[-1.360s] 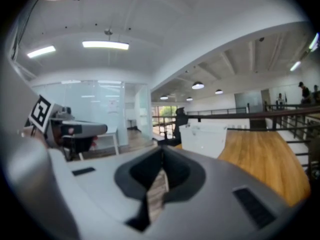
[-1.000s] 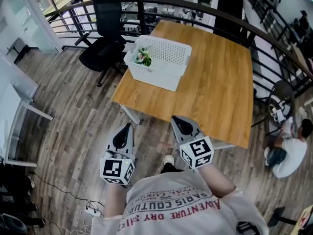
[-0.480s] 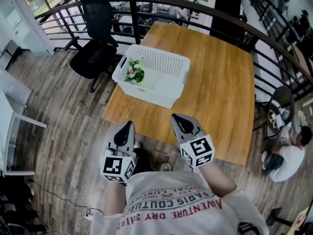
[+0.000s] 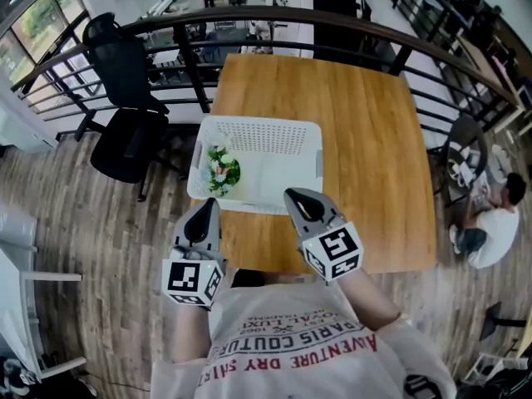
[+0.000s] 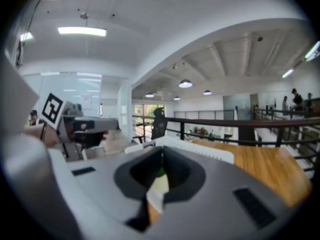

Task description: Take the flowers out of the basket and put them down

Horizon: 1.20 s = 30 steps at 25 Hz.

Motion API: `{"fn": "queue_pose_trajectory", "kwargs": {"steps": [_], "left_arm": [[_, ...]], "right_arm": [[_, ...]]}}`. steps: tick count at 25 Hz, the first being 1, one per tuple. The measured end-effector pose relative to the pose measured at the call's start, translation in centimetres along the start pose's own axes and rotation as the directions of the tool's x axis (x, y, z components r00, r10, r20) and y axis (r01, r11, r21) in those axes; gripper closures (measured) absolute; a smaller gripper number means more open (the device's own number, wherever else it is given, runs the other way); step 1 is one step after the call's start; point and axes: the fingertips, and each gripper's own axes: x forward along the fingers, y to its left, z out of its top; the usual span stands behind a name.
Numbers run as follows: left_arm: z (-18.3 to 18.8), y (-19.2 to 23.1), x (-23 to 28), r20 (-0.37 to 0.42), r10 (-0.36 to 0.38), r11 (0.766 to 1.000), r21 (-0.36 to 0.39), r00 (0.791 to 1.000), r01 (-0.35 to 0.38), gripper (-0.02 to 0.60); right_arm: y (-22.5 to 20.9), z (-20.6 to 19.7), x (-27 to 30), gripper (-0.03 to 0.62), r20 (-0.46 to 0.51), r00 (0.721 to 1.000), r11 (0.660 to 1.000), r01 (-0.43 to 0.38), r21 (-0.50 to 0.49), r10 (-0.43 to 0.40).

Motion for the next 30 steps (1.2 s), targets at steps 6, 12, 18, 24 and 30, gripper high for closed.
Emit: {"fn": "queue_pose_trajectory", "kwargs": {"steps": [6,12,18,24,30], "left_arm": [[0.9,6.8,3.5,-0.004,-0.084,0.996,0.002,0.996,0.084,0.555],[-0.5,11.4,5.5,-0.04,-0.138,0.99,-0.024,0.99,0.137,0.555],[-2.1,14.4,7.6,-0.058,-0.169,0.984,-0.063,0.984,0.165,0.555],[-3.9,15.8,9.0,-0.084,-0.183,0.98,-0.096,0.979,0.175,0.555],[-5.0,16.4,10.2,-0.101,-0.193,0.976,-0.127,0.976,0.18,0.555]], "right_arm": [[-2.3,0.5,6.7,0.566,-0.103,0.976,0.977,0.199,0.077,-0.191],[-2.8,-1.9,12.5,0.565,-0.311,0.941,0.972,0.187,0.141,-0.136],[-2.6,-6.0,18.1,0.55,-0.519,0.855,0.965,0.139,0.221,-0.005],[-2.9,-12.2,21.6,0.439,-0.697,0.714,0.959,0.144,0.242,0.068],[-3.1,-16.4,23.2,0.439,-0.763,0.63,0.926,0.189,0.326,0.14]]}}
